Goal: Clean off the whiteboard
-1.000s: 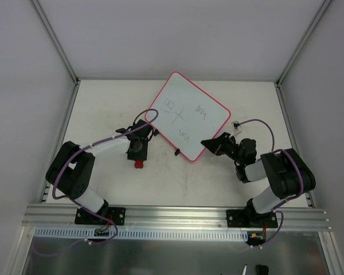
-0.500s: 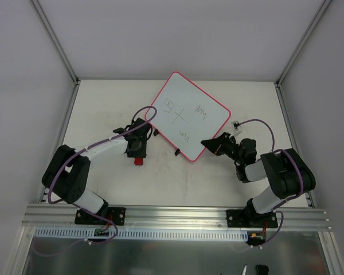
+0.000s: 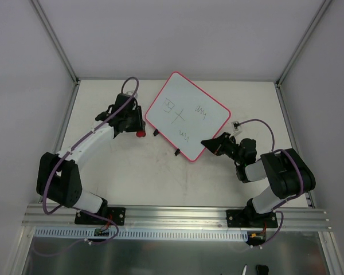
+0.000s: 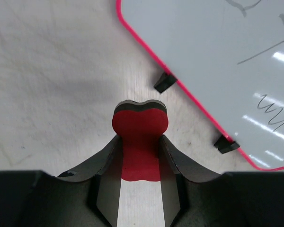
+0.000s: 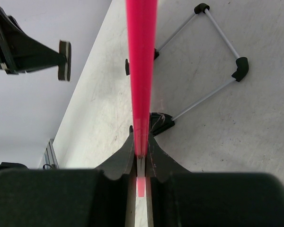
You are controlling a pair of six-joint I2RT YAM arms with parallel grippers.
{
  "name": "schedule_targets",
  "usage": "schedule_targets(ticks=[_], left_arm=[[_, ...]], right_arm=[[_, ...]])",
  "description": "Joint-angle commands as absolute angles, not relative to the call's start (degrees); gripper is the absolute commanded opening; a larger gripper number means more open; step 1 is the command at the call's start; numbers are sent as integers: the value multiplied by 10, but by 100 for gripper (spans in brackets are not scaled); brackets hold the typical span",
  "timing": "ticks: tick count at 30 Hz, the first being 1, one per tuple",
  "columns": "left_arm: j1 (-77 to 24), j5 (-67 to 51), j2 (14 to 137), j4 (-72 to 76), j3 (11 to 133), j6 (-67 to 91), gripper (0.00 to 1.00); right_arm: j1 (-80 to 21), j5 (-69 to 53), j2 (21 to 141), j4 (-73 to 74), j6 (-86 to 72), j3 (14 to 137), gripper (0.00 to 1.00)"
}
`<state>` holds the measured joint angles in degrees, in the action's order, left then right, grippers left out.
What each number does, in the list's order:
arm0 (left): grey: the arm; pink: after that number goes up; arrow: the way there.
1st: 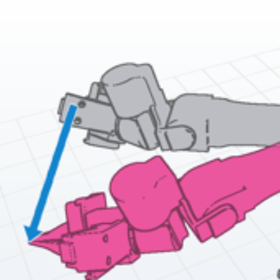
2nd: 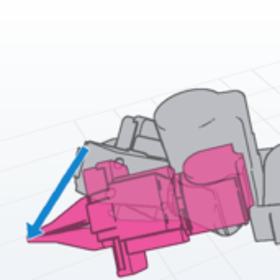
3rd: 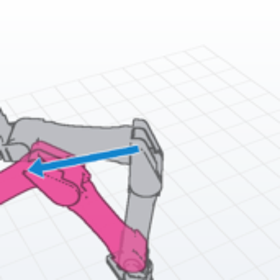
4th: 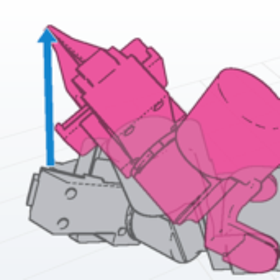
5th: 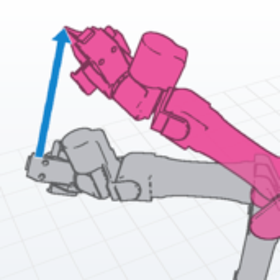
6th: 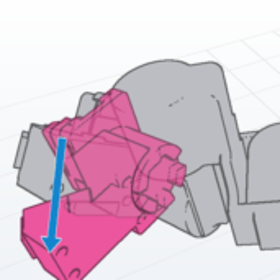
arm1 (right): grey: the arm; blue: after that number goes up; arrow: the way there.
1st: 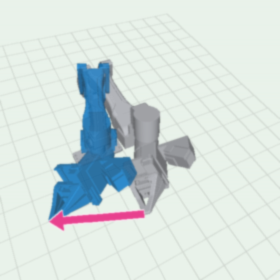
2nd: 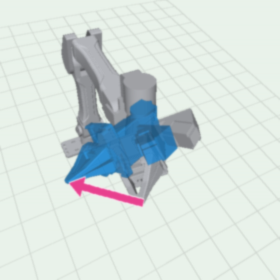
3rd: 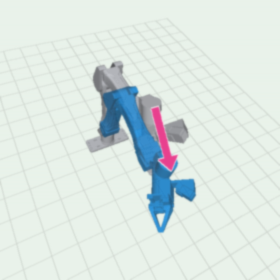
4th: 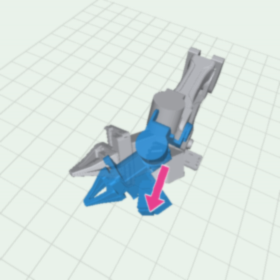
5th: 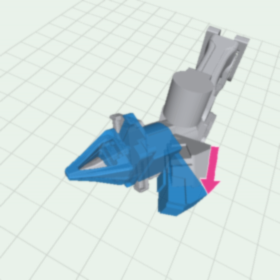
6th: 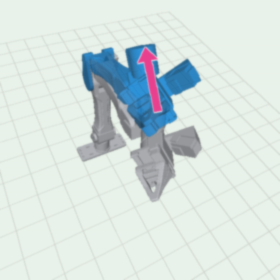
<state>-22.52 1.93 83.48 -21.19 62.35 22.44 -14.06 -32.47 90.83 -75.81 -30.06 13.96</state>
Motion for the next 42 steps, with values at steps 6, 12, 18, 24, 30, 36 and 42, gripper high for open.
schedule_targets(ticks=[6, 12, 18, 24, 30, 36, 42], left_arm=[[-201, -71, 895, -142, 743, 170, 19], [-191, -104, 937, -30, 737, 130, 20], [-180, -144, 982, 77, 722, 113, 20], [-180, -146, 1023, 112, 739, 107, 18], [-180, -139, 1059, 130, 751, 105, 18], [-198, -113, 1086, 131, 775, 85, 17], [-207, -92, 1113, 114, 807, 82, 16]], right_arm=[[-136, -334, 911, -877, -287, 157, 0], [-138, -335, 906, -877, -286, 156, 0], [-138, -337, 905, -877, -285, 156, 0], [-139, -339, 899, -877, -284, 156, 0], [-139, -340, 895, -877, -283, 156, 0], [-139, -345, 894, -877, -283, 156, 0], [-139, -345, 895, -877, -279, 157, 0]])
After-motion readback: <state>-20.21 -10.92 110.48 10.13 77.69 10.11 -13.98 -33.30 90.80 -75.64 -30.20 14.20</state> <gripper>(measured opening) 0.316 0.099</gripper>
